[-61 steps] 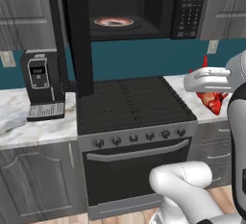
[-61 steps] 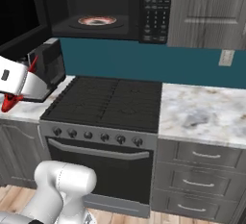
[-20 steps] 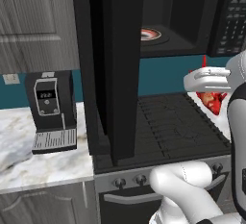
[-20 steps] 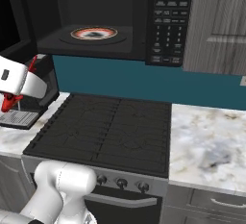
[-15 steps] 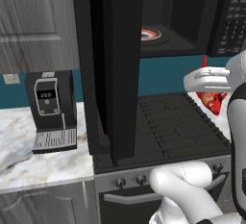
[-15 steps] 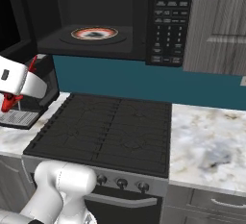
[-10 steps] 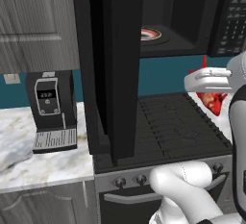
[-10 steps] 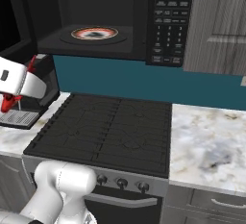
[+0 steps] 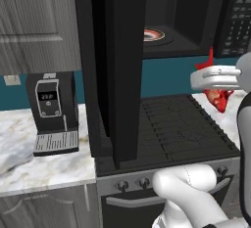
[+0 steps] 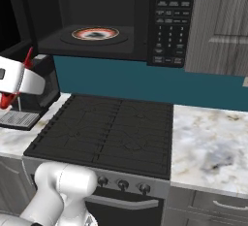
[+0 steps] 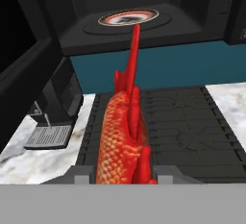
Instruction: Transport the fish from the fridge to the microwave and turn on the microwave.
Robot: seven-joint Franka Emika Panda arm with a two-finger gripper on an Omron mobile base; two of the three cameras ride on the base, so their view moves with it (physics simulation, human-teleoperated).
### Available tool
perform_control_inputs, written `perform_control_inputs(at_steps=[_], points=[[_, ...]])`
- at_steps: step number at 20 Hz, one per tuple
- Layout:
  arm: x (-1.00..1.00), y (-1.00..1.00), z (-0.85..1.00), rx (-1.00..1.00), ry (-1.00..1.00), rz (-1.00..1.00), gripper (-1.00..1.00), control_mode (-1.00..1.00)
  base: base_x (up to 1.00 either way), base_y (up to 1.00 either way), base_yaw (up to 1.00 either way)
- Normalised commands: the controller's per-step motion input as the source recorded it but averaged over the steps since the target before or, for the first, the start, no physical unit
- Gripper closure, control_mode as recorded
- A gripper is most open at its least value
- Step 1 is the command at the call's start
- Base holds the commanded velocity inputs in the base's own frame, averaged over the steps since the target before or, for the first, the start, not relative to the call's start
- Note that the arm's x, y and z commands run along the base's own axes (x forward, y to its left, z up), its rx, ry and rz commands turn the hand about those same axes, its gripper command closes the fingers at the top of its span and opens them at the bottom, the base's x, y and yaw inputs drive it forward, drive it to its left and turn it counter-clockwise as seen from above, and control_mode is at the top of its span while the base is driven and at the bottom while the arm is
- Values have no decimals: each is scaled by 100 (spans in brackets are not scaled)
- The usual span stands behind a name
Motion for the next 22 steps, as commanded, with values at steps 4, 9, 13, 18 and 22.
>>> perform_control_inputs(at_steps=[4,9,13,18,22], points=[[0,0,33,0,0,0,100,-100,0,0,0],[0,0,32,0,0,0,100,-100,0,0,0],[4,0,7,0,-1,0,100,-100,0,0,0],[8,0,0,0,-8,0,100,-100,0,0,0],[18,0,1,0,-7,0,100,-100,0,0,0]])
